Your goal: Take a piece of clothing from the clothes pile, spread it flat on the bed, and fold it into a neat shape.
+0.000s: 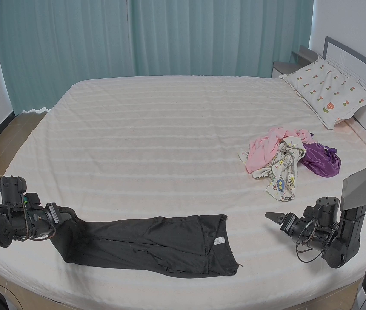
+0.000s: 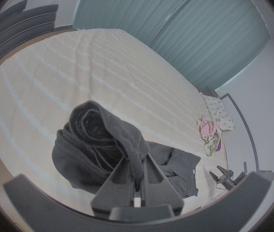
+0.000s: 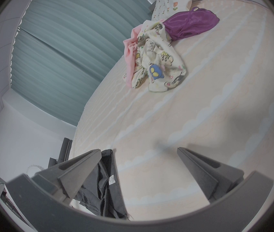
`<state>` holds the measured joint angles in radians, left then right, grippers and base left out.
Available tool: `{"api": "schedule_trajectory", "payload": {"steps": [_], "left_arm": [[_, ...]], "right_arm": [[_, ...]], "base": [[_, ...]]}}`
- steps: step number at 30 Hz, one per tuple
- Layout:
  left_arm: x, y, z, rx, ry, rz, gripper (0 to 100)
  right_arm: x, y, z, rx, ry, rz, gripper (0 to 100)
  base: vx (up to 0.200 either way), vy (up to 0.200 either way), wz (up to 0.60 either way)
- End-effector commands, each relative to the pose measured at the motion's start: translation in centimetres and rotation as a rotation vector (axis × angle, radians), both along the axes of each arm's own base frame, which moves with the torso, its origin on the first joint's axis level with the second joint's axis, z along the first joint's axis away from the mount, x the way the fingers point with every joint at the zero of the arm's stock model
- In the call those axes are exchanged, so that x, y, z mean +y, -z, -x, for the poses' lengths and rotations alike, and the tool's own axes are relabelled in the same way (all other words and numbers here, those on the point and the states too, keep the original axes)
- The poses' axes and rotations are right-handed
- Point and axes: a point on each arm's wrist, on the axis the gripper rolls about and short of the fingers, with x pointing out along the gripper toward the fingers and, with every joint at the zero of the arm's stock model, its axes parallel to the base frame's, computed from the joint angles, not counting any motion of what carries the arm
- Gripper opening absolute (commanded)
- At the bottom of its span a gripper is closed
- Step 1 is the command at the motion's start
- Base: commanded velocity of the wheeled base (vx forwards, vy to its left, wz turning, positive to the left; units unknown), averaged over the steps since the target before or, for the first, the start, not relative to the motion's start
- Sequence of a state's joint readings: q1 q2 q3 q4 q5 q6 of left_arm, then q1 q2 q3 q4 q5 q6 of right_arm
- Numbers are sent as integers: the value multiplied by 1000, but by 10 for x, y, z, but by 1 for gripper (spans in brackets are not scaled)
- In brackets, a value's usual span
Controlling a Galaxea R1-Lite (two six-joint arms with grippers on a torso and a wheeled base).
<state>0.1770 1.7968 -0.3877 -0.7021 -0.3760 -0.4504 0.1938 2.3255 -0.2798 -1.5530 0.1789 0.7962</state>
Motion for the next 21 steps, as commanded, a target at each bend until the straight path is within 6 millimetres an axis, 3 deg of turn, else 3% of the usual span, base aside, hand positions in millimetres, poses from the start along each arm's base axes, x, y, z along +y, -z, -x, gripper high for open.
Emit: {"api": "schedule_trajectory", "payload": {"steps": [1,10,21], "left_arm": [[-19,-1,-2,0,48,-17,0],[-64,-5,-14,10,105,-11,0],[-117,20,-33,83,173,-13,0]], "right_arm": [[0,-3,-1,-20,-1,-4,100],[2,-3,0,-19,-8,-3,100],[2,-2,0,-15,-8,-3,100]], "base": [[0,-200,0],[0,-200,0],[0,-200,0]]}}
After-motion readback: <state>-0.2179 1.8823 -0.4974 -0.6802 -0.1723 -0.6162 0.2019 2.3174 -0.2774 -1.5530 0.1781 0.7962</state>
